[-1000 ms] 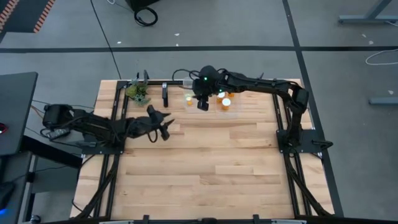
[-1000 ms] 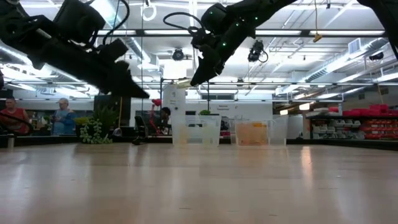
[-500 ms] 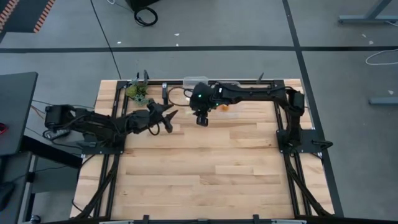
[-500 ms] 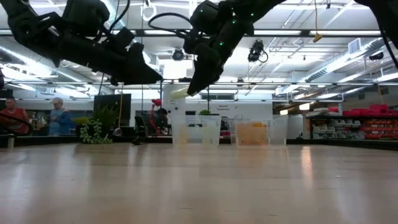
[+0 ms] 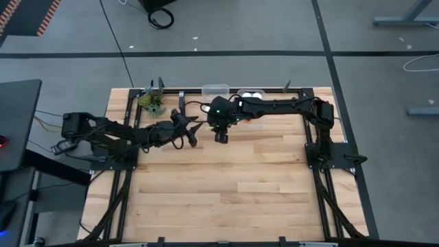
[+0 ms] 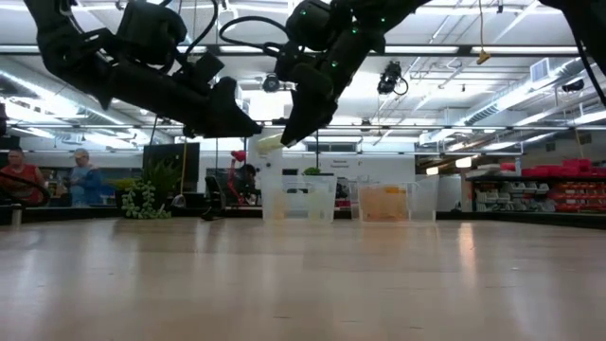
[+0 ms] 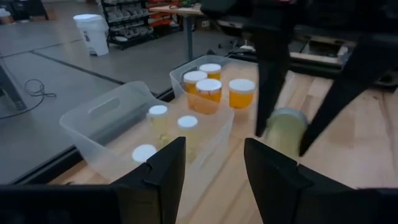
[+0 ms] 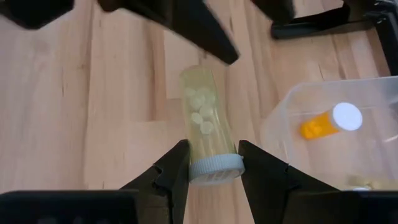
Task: Pick and place medicine bottles into bin by pill shape (circle, oval)
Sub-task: Put the small yellow pill into the left transparent bin
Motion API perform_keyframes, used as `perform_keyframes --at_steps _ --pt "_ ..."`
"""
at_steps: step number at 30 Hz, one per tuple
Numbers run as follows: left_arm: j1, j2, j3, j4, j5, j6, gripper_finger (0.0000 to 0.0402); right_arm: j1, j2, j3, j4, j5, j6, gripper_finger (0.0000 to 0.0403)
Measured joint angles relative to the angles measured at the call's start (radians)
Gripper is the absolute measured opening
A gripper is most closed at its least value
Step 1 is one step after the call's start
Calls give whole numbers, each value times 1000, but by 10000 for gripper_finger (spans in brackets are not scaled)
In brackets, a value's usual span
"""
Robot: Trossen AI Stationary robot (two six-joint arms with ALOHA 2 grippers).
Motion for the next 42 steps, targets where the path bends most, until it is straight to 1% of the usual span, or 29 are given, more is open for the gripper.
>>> perform_keyframes --at_steps 9,18,24,42 --pt "0 58 1 51 24 -13 172 -8 3 0 22 -6 21 139" --pt "-1 59 1 34 28 -12 172 -14 3 43 13 -64 27 139" --pt "-3 59 1 28 41 -12 172 -14 2 75 -8 -68 23 139" --pt "-3 59 0 20 67 -13 172 -13 1 76 18 -68 45 139"
